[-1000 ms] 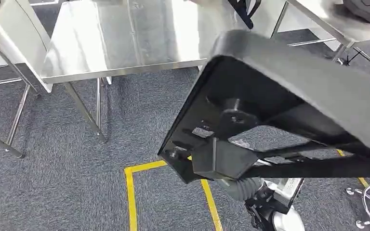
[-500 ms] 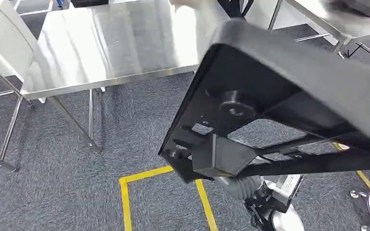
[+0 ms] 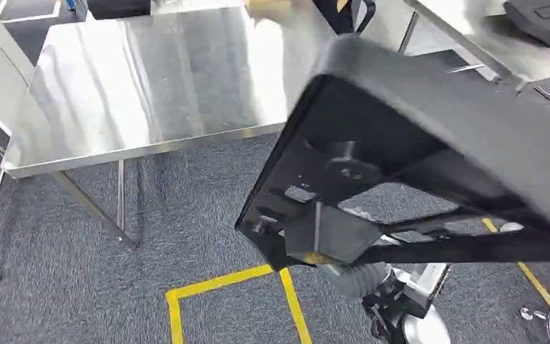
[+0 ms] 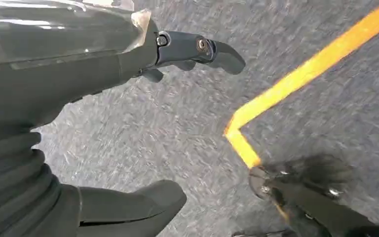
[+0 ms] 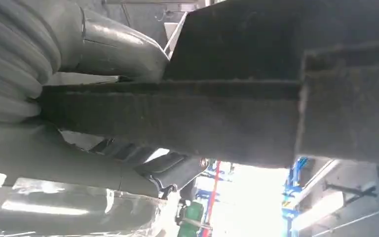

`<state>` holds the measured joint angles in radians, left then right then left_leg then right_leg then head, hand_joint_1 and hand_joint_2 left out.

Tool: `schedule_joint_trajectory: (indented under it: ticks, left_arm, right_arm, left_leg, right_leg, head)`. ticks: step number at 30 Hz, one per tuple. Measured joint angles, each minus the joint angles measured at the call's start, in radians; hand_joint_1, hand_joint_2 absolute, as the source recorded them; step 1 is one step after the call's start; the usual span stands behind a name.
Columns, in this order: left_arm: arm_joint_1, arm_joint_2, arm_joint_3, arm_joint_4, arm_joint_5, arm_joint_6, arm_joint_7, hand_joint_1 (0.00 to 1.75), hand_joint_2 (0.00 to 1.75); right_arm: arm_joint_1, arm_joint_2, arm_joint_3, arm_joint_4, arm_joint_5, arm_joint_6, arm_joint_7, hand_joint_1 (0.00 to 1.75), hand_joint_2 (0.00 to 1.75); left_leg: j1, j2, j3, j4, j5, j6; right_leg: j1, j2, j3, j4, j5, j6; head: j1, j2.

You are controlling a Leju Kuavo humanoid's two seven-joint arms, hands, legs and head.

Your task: Take the parts from the cabinet and place them on the table.

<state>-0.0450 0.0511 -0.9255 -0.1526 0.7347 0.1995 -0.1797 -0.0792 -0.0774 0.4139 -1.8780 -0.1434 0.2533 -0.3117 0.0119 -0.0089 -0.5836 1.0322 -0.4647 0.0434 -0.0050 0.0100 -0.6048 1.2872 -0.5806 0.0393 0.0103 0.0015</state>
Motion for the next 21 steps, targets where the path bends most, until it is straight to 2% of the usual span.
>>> schedule_joint_trajectory:
  ticks: [1,2,3,4,5,6,7,8,9,10,11,12,13,14,16,17,18,19,20,21]
  left_arm:
    - [0.000,-0.001,0.000,0.000,0.000,0.000,0.000,0.00,1.75]
    - [0.000,-0.002,0.000,0.000,-0.002,0.001,0.000,0.00,1.75]
    - [0.000,-0.003,0.000,0.000,-0.003,0.003,-0.002,0.00,1.75]
    - [0.000,-0.005,-0.001,0.000,-0.003,0.006,-0.005,0.00,1.75]
    - [0.000,-0.005,-0.001,0.000,-0.004,0.010,-0.006,0.00,1.75]
    - [-0.001,-0.005,-0.001,0.000,-0.004,0.013,-0.007,0.00,1.75]
    - [-0.003,-0.005,0.000,0.002,-0.004,0.013,-0.009,0.00,1.75]
    - [-0.004,-0.005,-0.001,0.002,-0.004,0.014,-0.012,0.00,1.75]
    - [-0.004,-0.007,-0.001,0.002,-0.003,0.014,-0.013,0.00,1.75]
    - [-0.004,-0.007,-0.001,0.002,-0.003,0.014,-0.017,0.00,1.75]
    - [-0.004,-0.006,-0.001,0.002,-0.003,0.014,-0.017,0.00,1.75]
    - [-0.004,-0.006,-0.001,0.002,-0.003,0.014,-0.018,0.00,1.75]
    - [-0.005,-0.008,-0.001,0.002,-0.004,0.013,-0.019,0.00,1.75]
    - [-0.006,-0.008,-0.001,0.002,-0.004,0.013,-0.020,0.00,1.75]
    - [-0.004,-0.008,-0.001,0.002,-0.004,0.013,-0.020,0.00,1.75]
    - [-0.004,-0.008,-0.001,0.002,-0.004,0.013,-0.020,0.00,1.75]
    - [-0.003,-0.008,-0.001,0.002,-0.004,0.013,-0.020,0.00,1.75]
    - [-0.003,-0.008,-0.001,0.002,-0.004,0.013,-0.020,0.00,1.75]
    - [-0.003,-0.008,-0.001,0.002,-0.004,0.013,-0.020,0.00,1.75]
    - [-0.004,-0.008,-0.001,0.002,-0.004,0.013,-0.020,0.00,1.75]
  right_arm:
    - [0.004,-0.001,0.001,0.000,0.003,0.000,-0.001,1.75,1.75]
    - [0.006,-0.002,0.001,0.000,0.006,-0.002,-0.002,1.75,1.75]
    - [0.005,-0.003,0.001,0.000,0.012,-0.004,-0.004,1.75,1.75]
    - [0.005,-0.003,0.001,0.000,0.019,-0.007,-0.007,1.75,1.75]
    - [0.006,-0.004,0.001,0.000,0.024,-0.011,-0.008,1.75,1.75]
    - [0.008,-0.006,0.001,0.000,0.030,-0.014,-0.008,1.75,1.75]
    - [0.014,-0.009,0.001,0.003,0.036,-0.015,-0.008,1.75,1.75]
    - [0.014,-0.010,0.001,0.004,0.037,-0.016,-0.010,1.75,1.75]
    - [0.018,-0.011,0.002,0.003,0.044,-0.016,-0.009,1.75,1.75]
    - [0.015,-0.012,0.002,0.003,0.044,-0.016,-0.010,1.75,1.75]
    - [0.010,-0.012,0.002,0.003,0.043,-0.016,-0.011,1.75,1.75]
    - [0.009,-0.010,0.002,0.002,0.045,-0.016,-0.011,1.75,1.75]
    - [0.008,-0.010,0.002,0.002,0.045,-0.016,-0.011,1.75,1.75]
    - [0.007,-0.010,0.002,0.003,0.044,-0.016,-0.011,1.75,1.75]
    - [0.006,-0.011,0.002,0.003,0.045,-0.016,-0.011,1.75,1.75]
    - [0.006,-0.011,0.002,0.003,0.045,-0.016,-0.011,1.75,1.75]
    - [0.006,-0.011,0.002,0.003,0.045,-0.016,-0.011,1.75,1.75]
    - [0.006,-0.011,0.002,0.003,0.045,-0.016,-0.011,1.75,1.75]
    - [0.005,-0.010,0.002,0.003,0.045,-0.016,-0.011,1.75,1.75]
    - [0.005,-0.010,0.002,0.003,0.045,-0.016,-0.011,1.75,1.75]
  left_leg:
    - [0.001,-0.001,0.016,-0.002,-0.013,0.000]
    - [0.002,-0.003,0.034,-0.003,-0.024,-0.001]
    - [0.003,-0.006,0.053,-0.004,-0.039,-0.002]
    - [0.006,-0.018,0.073,-0.004,-0.056,-0.006]
    - [0.009,-0.024,0.092,-0.004,-0.073,-0.011]
    - [0.009,-0.029,0.105,-0.005,-0.089,-0.017]
    - [0.007,-0.033,0.109,-0.001,-0.105,-0.023]
    - [0.005,-0.045,0.116,-0.002,-0.116,-0.028]
    - [0.005,-0.051,0.119,-0.009,-0.125,-0.035]
    - [0.006,-0.052,0.132,-0.003,-0.121,-0.038]
    - [0.006,-0.053,0.128,0.001,-0.115,-0.041]
    - [0.007,-0.036,0.106,0.036,-0.107,-0.044]
    - [0.006,-0.011,0.074,0.096,-0.104,-0.047]
    - [0.007,-0.001,0.031,0.160,-0.124,-0.051]
    - [0.007,0.002,-0.057,0.271,-0.211,-0.056]
    - [0.007,0.003,-0.084,0.287,-0.221,-0.055]
    - [0.007,0.004,-0.094,0.271,-0.199,-0.051]
    - [0.004,0.007,-0.085,0.220,-0.148,-0.043]
    - [-0.001,0.013,-0.061,0.145,-0.089,-0.032]
    - [-0.011,0.035,-0.027,0.054,-0.027,-0.016]
  right_leg:
    - [-0.001,0.000,-0.044,0.023,-0.048,-0.010]
    - [-0.002,0.000,-0.077,0.020,-0.107,-0.021]
    - [-0.002,0.000,-0.098,-0.005,-0.146,-0.026]
    - [-0.005,0.000,-0.109,-0.050,-0.148,-0.018]
    - [-0.007,0.000,-0.109,-0.111,-0.100,0.006]
    - [-0.013,0.010,-0.108,-0.185,0.011,0.040]
    - [-0.015,0.022,-0.108,-0.221,0.146,0.071]
    - [-0.009,0.018,-0.088,-0.231,0.180,0.044]
    - [-0.005,0.018,-0.081,-0.230,0.192,0.017]
    - [-0.006,0.008,-0.080,-0.232,0.186,0.000]
    - [-0.007,0.004,-0.069,-0.232,0.184,-0.010]
    - [-0.013,0.000,-0.060,-0.240,0.179,-0.016]
    - [-0.011,-0.007,-0.051,-0.242,0.172,-0.027]
    - [-0.010,-0.012,-0.045,-0.242,0.164,-0.038]
    - [-0.001,-0.025,-0.032,-0.242,0.148,-0.054]
    - [0.004,-0.029,-0.025,-0.242,0.142,-0.057]
    - [0.008,-0.034,-0.018,-0.242,0.135,-0.058]
    - [0.013,-0.040,-0.008,-0.243,0.129,-0.060]
    - [0.016,-0.048,0.001,-0.243,0.122,-0.060]
    - [0.020,-0.056,0.012,-0.244,0.116,-0.061]
  head:
    - [0.000,0.000]
    - [0.000,0.000]
    - [0.000,0.000]
    - [0.000,0.000]
    - [0.000,0.000]
    - [0.001,0.000]
    - [0.004,0.000]
    - [0.005,0.000]
    - [-0.002,0.000]
    - [0.000,0.000]
    - [-0.001,0.000]
    - [-0.004,0.000]
    - [-0.004,0.000]
    - [-0.005,0.000]
    - [-0.005,0.000]
    - [-0.006,0.000]
    - [-0.005,0.000]
    - [-0.005,0.000]
    - [-0.005,0.000]
    - [-0.005,0.000]
